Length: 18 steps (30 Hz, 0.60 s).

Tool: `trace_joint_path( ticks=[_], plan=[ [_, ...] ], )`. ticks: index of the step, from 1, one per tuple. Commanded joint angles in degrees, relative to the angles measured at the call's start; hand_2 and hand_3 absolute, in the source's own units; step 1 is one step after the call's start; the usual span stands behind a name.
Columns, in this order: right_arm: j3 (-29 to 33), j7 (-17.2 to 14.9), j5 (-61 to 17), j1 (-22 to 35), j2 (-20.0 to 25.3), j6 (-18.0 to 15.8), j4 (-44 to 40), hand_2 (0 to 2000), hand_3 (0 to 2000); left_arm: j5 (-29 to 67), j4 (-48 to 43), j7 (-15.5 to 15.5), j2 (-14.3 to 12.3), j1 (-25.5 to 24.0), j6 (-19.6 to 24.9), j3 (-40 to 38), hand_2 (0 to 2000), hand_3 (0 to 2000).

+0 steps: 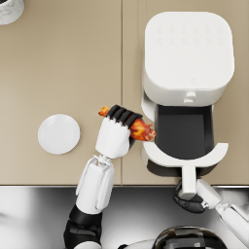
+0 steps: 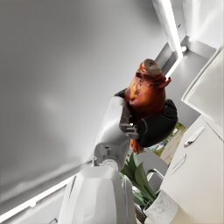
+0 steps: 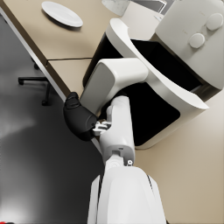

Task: Pick up the drumstick and place it into the air fryer

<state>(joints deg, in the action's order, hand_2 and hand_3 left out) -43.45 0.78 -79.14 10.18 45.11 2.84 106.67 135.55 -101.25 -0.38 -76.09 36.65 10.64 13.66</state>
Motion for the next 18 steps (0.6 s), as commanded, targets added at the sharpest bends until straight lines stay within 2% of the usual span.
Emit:
trace_joint_path(
  ticks=[1, 4, 5, 9, 13, 15, 16, 17, 18],
  plan=[
    [-6.58, -0.05, 0.01, -2.18, 15.76, -0.04, 5.78, 2000, 2000, -0.93, -1.33, 0.0, -1.92, 2.57, -0.03, 3.99, 2000, 2000],
    [-6.68, 0.12, 0.05, -3.45, 16.08, -1.89, 6.64, 2000, 2000, -2.4, -0.61, -0.01, -4.02, 4.3, -0.1, 7.69, 2000, 2000],
    [-2.13, 0.21, 0.07, -1.48, -3.01, -3.81, 2.96, 2000, 2000, -2.64, 0.01, 0.0, -4.66, 4.81, -0.11, 8.67, 2000, 2000],
    [-3.04, 0.55, 0.24, -2.47, -4.19, -6.05, 3.86, 2000, 2000, -3.09, 1.93, -0.01, -6.6, 5.9, -0.12, 13.78, 2000, 2000],
    [-3.6, 0.3, 0.28, -2.92, -4.52, -6.92, 3.92, 2000, 2000, -3.2, 0.92, 0.1, -5.89, 4.03, 0.52, 21.56, 2000, 2000],
    [-3.79, 0.18, 0.27, -3.05, -4.56, -7.01, 3.93, 2000, 2000, -3.21, 1.77, 0.09, -6.56, 4.11, 0.58, 23.95, 2000, 2000],
    [-6.62, 0.14, 0.27, -1.18, 15.99, -7.15, 7.36, 2000, 2000, -3.21, 1.91, 0.1, -6.76, 4.01, 0.43, 24.6, 639, 1673],
    [-6.67, 0.07, 0.27, -1.02, 16.02, -7.18, 7.01, 2000, 2000, -3.2, 2.38, 0.19, -6.76, 3.76, -2.25, 24.31, 0, 1347],
    [-4.29, 0.03, 0.29, -2.4, -4.66, -7.24, 3.63, 2000, 2000, -3.2, 2.55, 0.24, -6.75, 3.53, -4.27, 23.48, 0, 1020]
  ],
)
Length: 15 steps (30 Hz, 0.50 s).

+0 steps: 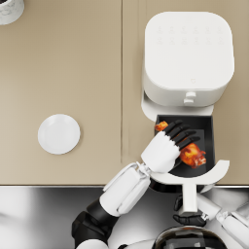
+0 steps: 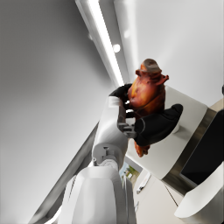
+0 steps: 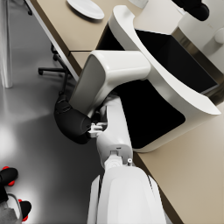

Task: Pick up the drumstick and place it into the air fryer

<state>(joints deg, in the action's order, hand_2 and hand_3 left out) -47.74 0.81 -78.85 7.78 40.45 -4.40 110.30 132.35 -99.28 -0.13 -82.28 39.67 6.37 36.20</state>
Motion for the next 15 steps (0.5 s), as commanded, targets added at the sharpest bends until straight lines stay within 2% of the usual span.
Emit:
trace_joint_path(
  ticks=[1, 2, 3, 4, 5, 6, 8, 10, 13, 15],
  plan=[
    [-0.05, -0.12, 0.03, 0.3, 0.09, -0.13, -0.21, 2000, 2000, 0.01, 0.23, 0.06, -0.09, -0.18, -1.39, 0.37, 0, 693],
    [-0.08, -0.16, 0.06, 0.52, 0.18, -0.22, -0.39, 2000, 2000, 0.01, 0.12, 0.08, 0.45, -0.91, -2.61, -0.81, 0, 367],
    [1.1, -0.17, 0.09, -1.09, 22.52, -0.31, 3.38, 2000, 2000, 0.01, -0.14, 0.1, 0.71, -1.41, -3.16, -1.91, 0, 40],
    [-2.33, -0.3, 0.06, 2.14, 20.18, -0.44, 3.19, 2000, 2000, 0.01, -1.21, 0.14, 1.45, -2.39, -3.79, -3.4, 0, 0],
    [1.28, -0.31, 0.0, -1.03, 22.69, -0.09, 3.19, 2000, 2000, 0.02, -2.56, 0.13, 2.45, -3.66, -4.51, -4.91, 0, 0],
    [-2.27, -0.41, -0.07, 2.41, 20.23, -0.13, 3.18, 2000, 2000, 0.02, -4.01, 0.13, 3.45, -4.94, -5.03, -6.2, 0, 0],
    [-2.2, -0.43, -0.13, 3.09, 20.27, -1.34, 1.84, 2000, 2000, 0.02, -7.78, 0.13, 6.23, -7.6, -5.66, -10.71, 0, 0],
    [-2.13, -0.63, -0.09, 4.6, 20.27, -2.18, 0.79, 2000, 2000, 0.02, -9.94, 0.12, 7.66, -9.8, -5.99, -16.37, 0, 0],
    [-1.91, -0.6, 0.01, 8.04, 20.44, -1.83, -1.52, 2000, 2000, 0.01, -12.13, 0.12, 8.69, -12.3, -6.21, -23.7, 0, 0],
    [-1.8, -0.58, 0.09, 10.87, 20.51, -2.98, -3.41, 2000, 2000, 0.0, -13.6, 0.13, 8.88, -13.47, -6.27, -27.7, 0, 0]
  ],
)
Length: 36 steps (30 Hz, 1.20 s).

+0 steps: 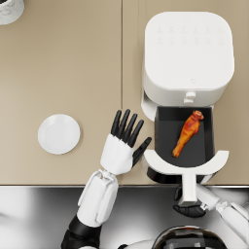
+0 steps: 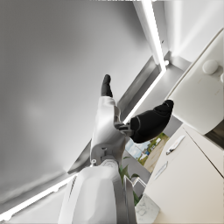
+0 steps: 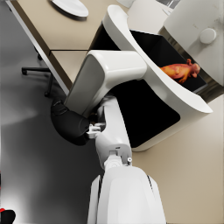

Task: Pick up the drumstick and place it into the air fryer

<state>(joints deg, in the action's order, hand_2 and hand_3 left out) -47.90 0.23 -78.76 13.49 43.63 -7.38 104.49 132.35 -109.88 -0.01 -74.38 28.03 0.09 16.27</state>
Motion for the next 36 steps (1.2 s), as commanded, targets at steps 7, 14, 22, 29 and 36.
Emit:
trace_joint_path(
  ticks=[7, 14, 22, 29, 36],
  plan=[
    [0.41, 0.99, -0.17, 11.93, 18.93, -1.04, -3.64, 2000, 2000, -0.03, -2.57, 0.0, 0.6, -2.29, -0.07, -18.69, 0, 0],
    [2.85, 1.08, -0.44, 17.3, 21.5, -4.08, -12.2, 2000, 2000, -0.05, 0.09, 0.0, 1.22, -0.28, -0.07, -24.41, 0, 0],
    [4.28, 0.19, -0.67, 24.85, 27.17, -9.03, -25.88, 2000, 2000, -0.07, 1.04, 0.0, 1.41, -1.02, -0.07, -28.42, 0, 0],
    [2.41, 0.23, -0.75, 32.01, 30.81, -11.26, -38.57, 2000, 2000, -0.07, 3.06, 0.0, 1.97, -0.22, -0.08, -28.54, 0, 0],
    [-0.61, 0.98, -0.64, 38.03, 32.65, -9.57, -49.64, 2000, 2000, -0.06, 3.35, 0.0, 1.98, -0.74, -0.08, -27.68, 0, 0]
  ],
)
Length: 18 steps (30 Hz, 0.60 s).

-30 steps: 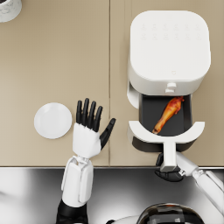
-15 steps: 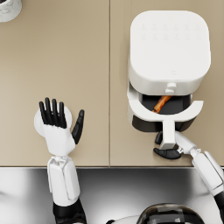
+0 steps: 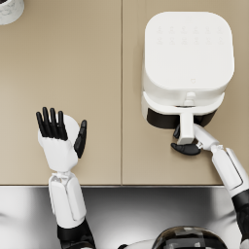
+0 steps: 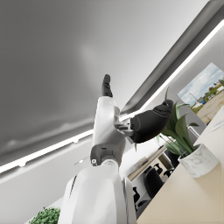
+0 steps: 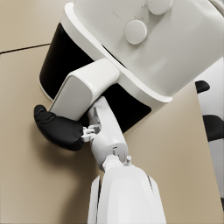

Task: Pick up the drumstick and place it into the air fryer

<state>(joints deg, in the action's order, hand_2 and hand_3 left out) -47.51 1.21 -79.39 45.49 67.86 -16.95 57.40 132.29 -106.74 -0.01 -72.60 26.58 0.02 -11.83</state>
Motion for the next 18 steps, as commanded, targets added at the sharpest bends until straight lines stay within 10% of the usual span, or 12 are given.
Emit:
trace_joint_path(
  ticks=[1, 6, 7, 9, 18],
  plan=[
    [-1.2, 0.14, 0.01, 6.73, 8.8, 0.26, -3.73, 2000, 2000, 0.0, 0.09, 0.0, 0.02, -0.03, 0.0, 0.14, 0, 0],
    [-2.49, 0.66, 0.04, 9.06, 9.86, 1.12, -7.6, 2000, 2000, 0.0, 0.34, 0.0, 0.06, -0.29, 0.0, 0.91, 0, 0],
    [8.27, 0.65, 0.06, 5.71, 13.59, 1.04, -7.93, 2000, 2000, 0.0, 0.8, 0.0, 0.19, 0.2, 0.0, 1.39, 0, 0],
    [0.56, 0.84, 0.12, 3.96, 4.12, -1.57, -8.9, 2000, 2000, 0.0, 0.79, 0.0, 0.05, -0.55, 0.0, 1.55, 0, 0],
    [-0.64, 1.76, 0.35, 4.86, 3.92, -2.71, -9.74, 2000, 2000, 0.01, 0.92, 0.0, -0.07, -1.33, 0.0, 1.59, 0, 0]
  ],
)
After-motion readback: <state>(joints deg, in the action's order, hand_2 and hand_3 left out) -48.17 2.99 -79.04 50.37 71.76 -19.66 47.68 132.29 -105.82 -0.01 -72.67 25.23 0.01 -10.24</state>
